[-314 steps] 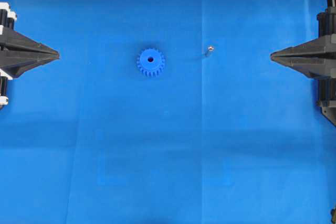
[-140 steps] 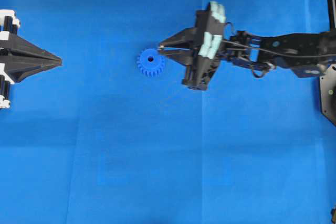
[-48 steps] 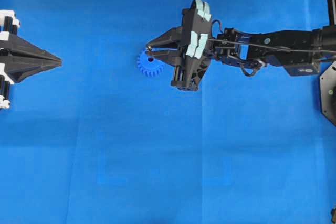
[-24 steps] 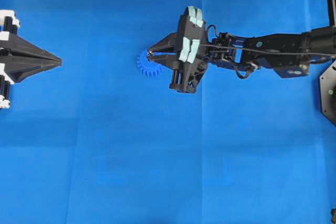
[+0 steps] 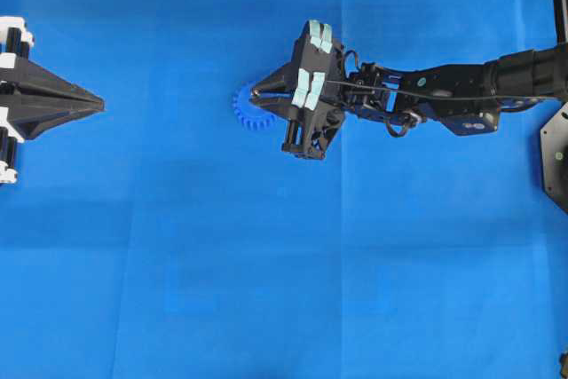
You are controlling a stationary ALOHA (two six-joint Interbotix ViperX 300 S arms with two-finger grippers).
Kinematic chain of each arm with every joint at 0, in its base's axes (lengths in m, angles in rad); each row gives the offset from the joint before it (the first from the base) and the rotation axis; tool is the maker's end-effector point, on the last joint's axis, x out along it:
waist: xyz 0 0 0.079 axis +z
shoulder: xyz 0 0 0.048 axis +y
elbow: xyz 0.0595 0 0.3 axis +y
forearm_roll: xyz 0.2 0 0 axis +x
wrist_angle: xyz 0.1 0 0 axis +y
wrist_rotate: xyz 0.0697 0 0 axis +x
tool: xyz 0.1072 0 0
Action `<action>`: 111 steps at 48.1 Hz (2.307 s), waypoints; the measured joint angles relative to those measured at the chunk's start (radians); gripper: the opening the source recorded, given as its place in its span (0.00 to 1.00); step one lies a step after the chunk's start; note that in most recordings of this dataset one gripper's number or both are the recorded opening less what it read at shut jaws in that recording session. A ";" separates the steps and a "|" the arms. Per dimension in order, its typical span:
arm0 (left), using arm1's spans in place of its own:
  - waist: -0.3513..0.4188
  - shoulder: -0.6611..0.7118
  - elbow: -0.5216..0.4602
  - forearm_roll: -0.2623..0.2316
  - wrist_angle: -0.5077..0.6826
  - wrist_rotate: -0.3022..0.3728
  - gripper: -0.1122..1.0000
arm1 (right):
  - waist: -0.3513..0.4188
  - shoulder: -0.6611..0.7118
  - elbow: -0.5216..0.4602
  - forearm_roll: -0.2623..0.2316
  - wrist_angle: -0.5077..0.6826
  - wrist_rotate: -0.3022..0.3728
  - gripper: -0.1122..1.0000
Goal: Insert the shaft placed at a random location into the center hole of the small gear at another random location.
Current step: 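Align the shaft over the gear's center hole and lower it in, then open the right gripper to release the shaft in the gear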
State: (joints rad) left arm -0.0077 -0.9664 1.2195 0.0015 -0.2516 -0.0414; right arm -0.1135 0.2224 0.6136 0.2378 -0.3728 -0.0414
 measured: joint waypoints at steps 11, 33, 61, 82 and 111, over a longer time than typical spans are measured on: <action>0.000 0.000 0.000 -0.002 -0.002 0.000 0.10 | 0.000 0.003 -0.002 0.003 -0.006 0.000 0.13; 0.000 0.000 0.000 -0.002 0.000 0.000 0.10 | 0.000 0.052 -0.011 0.005 -0.029 0.002 0.13; 0.000 0.002 0.002 0.000 0.000 0.000 0.10 | 0.000 0.054 -0.011 0.009 -0.029 0.006 0.43; 0.000 0.000 0.002 0.000 0.003 0.000 0.10 | 0.000 -0.046 -0.008 0.015 -0.005 0.006 0.79; 0.000 -0.002 0.002 -0.002 0.005 0.000 0.10 | -0.002 -0.249 0.038 0.015 0.078 0.002 0.79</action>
State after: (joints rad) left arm -0.0077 -0.9679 1.2210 0.0000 -0.2470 -0.0414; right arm -0.1150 -0.0261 0.6519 0.2531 -0.2945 -0.0399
